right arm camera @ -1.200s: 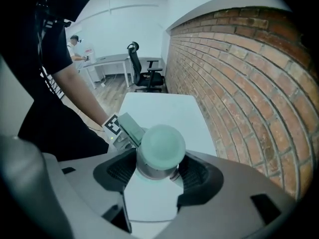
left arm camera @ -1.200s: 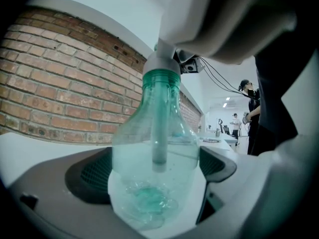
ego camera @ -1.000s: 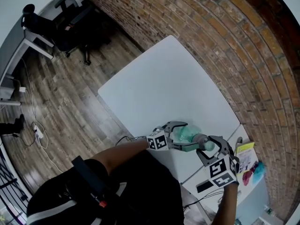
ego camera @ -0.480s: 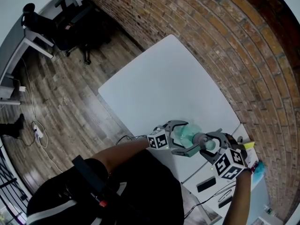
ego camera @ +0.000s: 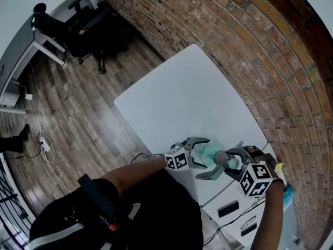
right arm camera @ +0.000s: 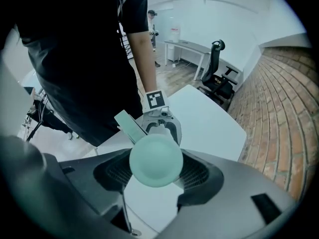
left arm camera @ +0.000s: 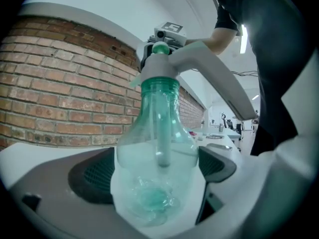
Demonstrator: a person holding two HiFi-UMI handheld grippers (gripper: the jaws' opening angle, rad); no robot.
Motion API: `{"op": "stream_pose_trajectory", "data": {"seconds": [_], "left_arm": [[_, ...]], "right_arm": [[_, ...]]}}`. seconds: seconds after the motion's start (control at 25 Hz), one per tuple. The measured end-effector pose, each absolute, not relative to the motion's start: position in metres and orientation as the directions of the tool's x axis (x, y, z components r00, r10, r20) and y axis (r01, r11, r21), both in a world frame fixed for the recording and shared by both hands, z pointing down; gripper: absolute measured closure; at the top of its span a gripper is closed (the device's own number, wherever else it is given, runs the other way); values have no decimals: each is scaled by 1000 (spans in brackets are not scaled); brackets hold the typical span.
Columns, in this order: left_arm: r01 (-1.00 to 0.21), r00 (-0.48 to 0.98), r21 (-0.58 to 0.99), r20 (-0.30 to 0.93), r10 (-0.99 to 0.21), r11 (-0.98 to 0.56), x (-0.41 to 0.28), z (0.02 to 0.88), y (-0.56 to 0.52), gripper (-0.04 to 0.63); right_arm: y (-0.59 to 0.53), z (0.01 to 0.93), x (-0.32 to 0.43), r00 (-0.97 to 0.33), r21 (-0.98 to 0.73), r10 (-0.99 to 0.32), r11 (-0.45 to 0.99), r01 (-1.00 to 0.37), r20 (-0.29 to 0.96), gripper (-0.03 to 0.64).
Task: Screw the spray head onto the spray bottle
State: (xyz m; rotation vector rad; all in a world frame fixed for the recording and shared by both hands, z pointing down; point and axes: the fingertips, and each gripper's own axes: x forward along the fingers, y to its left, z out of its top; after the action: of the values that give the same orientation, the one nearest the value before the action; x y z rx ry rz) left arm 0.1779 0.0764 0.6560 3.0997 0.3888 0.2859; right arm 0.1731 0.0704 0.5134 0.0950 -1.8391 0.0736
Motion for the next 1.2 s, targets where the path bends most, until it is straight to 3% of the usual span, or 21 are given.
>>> {"op": "stream_pose_trajectory", "data": {"seconds": [0.24,0.48,0.6,0.76,1.0,1.2], "left_arm": [[283,944,-48,192,269,-958,181,638,81,74],[289,939,-56,211,271,-956,180,638,79,77],[282,940,-54,213,265,-958,181,638,79,77],[269,944,-50,209,253,-962,181,639,81,77],[261,946,-38,208,247,-965,181,640,80,77],[260,947,-42,206,246,-965,183,641,80,77]], "right_arm": [[73,513,175,-223,33,-60,992,-123,973,345],[75,473,187,-300,107,-236,914,-390,924,345],[78,464,204,-228,102,-318,758,-644,920,345],[69,454,190,-289,-50,-488,446,-894,823,345],[62,474,195,-185,-134,-560,131,-982,807,345],[56,491,192,-161,-168,-560,40,-985,812,345]]}}
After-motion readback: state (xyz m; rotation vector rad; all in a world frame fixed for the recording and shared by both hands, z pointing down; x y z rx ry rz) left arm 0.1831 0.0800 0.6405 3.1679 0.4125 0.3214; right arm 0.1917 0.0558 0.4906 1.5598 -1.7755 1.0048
